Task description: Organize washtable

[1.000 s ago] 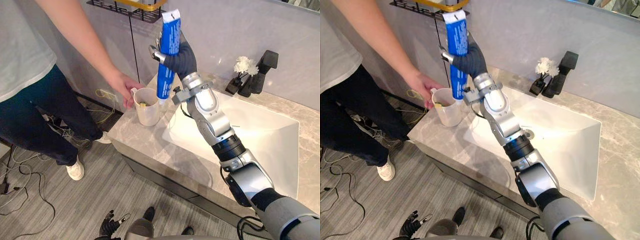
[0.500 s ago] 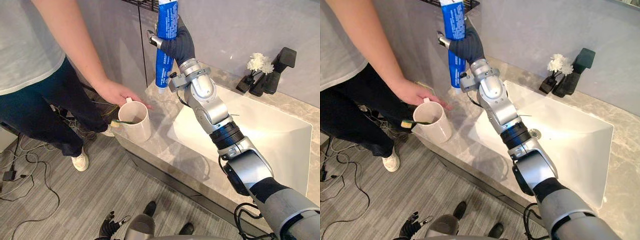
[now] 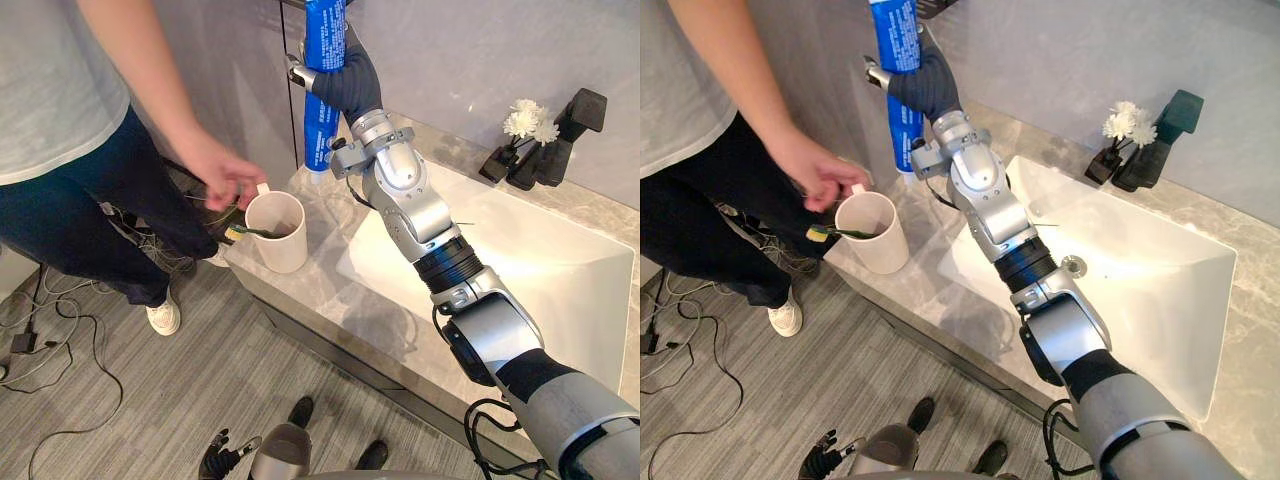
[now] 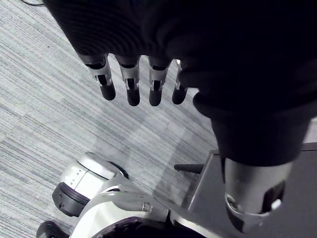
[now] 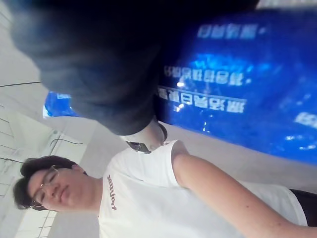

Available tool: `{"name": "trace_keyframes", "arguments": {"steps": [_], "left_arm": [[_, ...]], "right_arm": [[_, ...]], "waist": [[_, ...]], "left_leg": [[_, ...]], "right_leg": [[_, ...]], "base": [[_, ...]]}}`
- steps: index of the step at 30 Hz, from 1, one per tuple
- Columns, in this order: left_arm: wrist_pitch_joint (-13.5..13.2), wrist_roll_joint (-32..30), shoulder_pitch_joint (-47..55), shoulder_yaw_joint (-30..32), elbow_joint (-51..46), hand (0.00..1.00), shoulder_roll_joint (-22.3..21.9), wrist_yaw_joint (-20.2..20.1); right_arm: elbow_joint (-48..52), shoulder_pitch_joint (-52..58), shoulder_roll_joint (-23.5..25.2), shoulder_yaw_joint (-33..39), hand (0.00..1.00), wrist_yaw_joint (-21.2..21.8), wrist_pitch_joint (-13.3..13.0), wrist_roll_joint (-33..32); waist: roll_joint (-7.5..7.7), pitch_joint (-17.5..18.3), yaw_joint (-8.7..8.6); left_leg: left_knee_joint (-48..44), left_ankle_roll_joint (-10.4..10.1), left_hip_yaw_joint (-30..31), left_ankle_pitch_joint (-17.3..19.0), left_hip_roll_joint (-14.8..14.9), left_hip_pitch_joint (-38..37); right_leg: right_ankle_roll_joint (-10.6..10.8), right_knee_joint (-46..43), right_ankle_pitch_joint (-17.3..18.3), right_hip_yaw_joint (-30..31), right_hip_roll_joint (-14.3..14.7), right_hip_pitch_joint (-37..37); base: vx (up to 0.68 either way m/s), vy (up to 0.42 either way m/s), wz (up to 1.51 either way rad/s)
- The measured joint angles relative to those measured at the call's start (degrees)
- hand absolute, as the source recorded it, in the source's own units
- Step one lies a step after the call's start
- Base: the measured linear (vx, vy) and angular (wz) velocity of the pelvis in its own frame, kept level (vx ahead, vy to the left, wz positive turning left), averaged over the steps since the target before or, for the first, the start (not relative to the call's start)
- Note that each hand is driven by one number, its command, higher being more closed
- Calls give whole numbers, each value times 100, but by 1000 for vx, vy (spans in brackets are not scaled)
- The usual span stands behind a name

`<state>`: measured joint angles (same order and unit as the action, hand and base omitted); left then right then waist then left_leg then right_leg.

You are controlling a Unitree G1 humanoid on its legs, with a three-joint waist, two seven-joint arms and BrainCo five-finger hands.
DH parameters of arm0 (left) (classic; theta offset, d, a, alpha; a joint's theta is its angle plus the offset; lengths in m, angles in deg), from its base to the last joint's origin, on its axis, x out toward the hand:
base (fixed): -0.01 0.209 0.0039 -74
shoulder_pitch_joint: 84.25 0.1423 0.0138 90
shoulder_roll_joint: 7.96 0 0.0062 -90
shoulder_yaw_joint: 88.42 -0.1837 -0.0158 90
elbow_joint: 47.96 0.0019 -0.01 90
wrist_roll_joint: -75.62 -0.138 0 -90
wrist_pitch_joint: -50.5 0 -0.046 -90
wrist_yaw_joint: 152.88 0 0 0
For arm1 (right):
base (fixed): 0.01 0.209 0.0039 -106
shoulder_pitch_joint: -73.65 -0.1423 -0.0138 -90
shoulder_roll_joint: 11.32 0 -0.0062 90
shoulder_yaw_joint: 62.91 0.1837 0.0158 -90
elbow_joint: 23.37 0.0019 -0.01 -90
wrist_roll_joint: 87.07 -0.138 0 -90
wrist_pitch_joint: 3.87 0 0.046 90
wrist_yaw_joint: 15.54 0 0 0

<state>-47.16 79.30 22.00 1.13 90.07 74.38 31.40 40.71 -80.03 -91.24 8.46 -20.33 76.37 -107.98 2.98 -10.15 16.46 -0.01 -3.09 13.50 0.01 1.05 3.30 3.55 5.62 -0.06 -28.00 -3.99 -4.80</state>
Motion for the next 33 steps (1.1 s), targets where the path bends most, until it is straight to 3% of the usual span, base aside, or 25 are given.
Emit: {"name": "trace_keyframes", "arguments": {"steps": [16,33], "left_arm": [[30,0,21,0,2,0,-5,79],[25,3,29,15,43,0,-8,89]], "right_arm": [[1079,811,156,-315,100,288,-12,-229],[1144,1149,323,-444,100,351,-8,-81]], "waist": [[-2,0,-32],[13,13,-8]], "left_leg": [[-2,0,0,-1,0,-133],[-6,-2,64,-6,-12,-135]], "right_leg": [[-8,-78,30,0,-15,-99],[0,-82,35,-59,-17,-133]], "base": [[0,0,0],[0,3,1]]}}
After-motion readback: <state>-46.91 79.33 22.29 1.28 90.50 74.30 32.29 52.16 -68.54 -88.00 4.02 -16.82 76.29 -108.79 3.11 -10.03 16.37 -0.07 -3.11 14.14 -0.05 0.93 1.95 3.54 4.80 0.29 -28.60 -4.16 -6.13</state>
